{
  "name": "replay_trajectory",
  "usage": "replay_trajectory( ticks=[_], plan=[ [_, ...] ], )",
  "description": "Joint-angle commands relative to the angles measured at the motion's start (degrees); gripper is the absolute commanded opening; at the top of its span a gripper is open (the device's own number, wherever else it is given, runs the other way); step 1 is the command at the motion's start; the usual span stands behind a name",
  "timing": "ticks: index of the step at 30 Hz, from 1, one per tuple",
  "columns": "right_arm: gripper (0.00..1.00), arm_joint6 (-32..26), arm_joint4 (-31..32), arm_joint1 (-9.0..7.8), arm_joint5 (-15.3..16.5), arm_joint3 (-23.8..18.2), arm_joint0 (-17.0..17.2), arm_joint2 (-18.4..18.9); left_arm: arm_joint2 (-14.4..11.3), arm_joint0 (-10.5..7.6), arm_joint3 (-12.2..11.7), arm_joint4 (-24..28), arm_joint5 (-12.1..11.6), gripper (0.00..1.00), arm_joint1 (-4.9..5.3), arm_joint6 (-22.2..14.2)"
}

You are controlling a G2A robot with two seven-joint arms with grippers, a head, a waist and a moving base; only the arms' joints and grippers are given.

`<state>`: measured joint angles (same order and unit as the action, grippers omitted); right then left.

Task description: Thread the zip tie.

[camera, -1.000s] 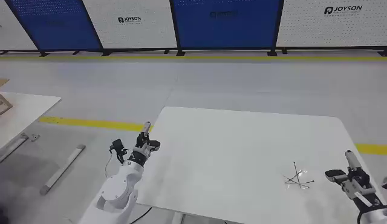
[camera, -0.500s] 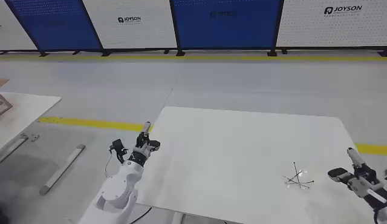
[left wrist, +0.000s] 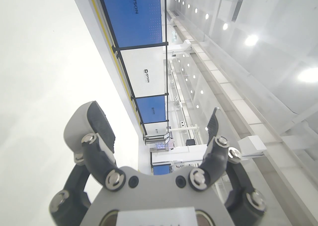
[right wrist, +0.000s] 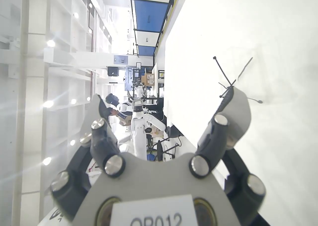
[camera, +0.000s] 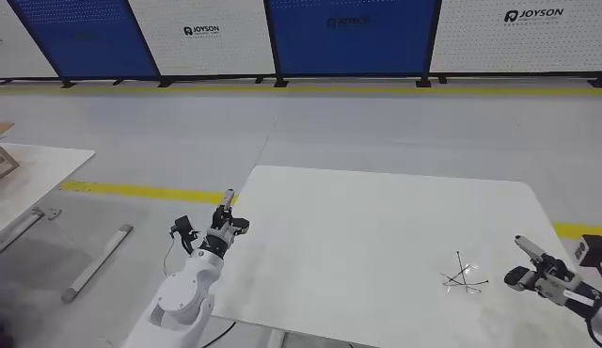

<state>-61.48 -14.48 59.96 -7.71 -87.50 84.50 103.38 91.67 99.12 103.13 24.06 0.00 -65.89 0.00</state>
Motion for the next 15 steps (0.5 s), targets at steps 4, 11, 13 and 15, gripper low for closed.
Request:
replay_trajectory(
  ticks=[4, 11, 13, 15],
  plan=[
    [1.00, -0.55, -0.08, 0.00, 0.08, -0.09, 0.02, -0.30, 0.00, 0.00, 0.00, 0.00, 0.00, 1.00, 0.00, 0.00],
    [1.00, -14.58, 3.60, -1.72, 3.29, 4.17, -5.72, -0.91, 0.00, 0.00, 0.00, 0.00, 0.00, 1.00, 0.00, 0.00],
    [1.00, -17.44, 5.20, -2.26, 4.22, 5.58, -7.71, -0.90, 0.00, 0.00, 0.00, 0.00, 0.00, 1.00, 0.00, 0.00],
    [1.00, -18.16, 7.27, -3.01, 5.39, 5.92, -9.38, -2.72, 0.00, 0.00, 0.00, 0.00, 0.00, 1.00, 0.00, 0.00]
  ],
)
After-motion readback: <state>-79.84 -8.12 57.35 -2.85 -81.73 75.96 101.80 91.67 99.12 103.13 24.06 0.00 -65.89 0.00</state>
